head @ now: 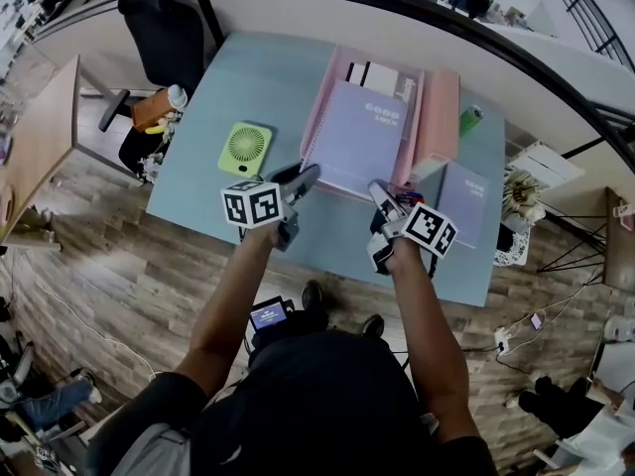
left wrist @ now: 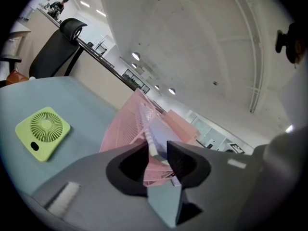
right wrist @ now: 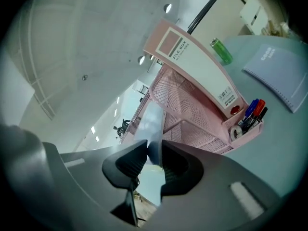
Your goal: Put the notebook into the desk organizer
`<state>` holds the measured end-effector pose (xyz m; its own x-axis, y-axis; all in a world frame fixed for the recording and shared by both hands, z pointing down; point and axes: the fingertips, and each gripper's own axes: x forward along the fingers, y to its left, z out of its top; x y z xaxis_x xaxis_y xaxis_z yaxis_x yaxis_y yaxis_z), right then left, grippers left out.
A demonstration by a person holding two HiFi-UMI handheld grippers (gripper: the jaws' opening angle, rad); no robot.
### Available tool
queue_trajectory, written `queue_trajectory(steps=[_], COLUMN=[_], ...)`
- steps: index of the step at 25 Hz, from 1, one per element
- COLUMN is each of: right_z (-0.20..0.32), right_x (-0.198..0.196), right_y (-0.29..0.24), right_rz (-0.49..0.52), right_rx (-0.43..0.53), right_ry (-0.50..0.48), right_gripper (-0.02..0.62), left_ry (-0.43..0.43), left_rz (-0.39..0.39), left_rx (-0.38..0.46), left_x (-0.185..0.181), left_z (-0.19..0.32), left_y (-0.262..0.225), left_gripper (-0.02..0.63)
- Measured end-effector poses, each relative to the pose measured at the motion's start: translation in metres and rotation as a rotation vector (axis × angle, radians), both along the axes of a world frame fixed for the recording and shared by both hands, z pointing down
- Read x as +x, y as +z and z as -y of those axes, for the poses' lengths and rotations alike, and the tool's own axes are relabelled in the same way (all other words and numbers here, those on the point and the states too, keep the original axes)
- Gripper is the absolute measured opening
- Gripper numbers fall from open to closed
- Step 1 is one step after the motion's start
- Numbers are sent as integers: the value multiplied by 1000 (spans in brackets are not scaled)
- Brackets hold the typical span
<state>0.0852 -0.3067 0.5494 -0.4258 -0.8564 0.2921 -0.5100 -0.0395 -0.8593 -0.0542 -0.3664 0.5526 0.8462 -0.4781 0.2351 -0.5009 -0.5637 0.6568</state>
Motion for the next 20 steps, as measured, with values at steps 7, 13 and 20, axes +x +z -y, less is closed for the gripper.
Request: queue_trajectory(steps=[7, 13, 20], right_z=[-3, -12, -24], right_x=[-3, -5, -8], right_y=[-14, -18, -22], right_rz=[-47, -136, -218], right_rx=[5, 13, 30], right_ry=[11, 9, -23], right_gripper=[33, 31, 31], left_ry=[-32, -37, -38], left_rz=[72, 199, 275], left_rx=[67, 185, 266], left_x=[0, 2, 4], left_z=[-5, -15, -32], left_y=[-8, -14, -25], left_gripper=[147, 141, 141])
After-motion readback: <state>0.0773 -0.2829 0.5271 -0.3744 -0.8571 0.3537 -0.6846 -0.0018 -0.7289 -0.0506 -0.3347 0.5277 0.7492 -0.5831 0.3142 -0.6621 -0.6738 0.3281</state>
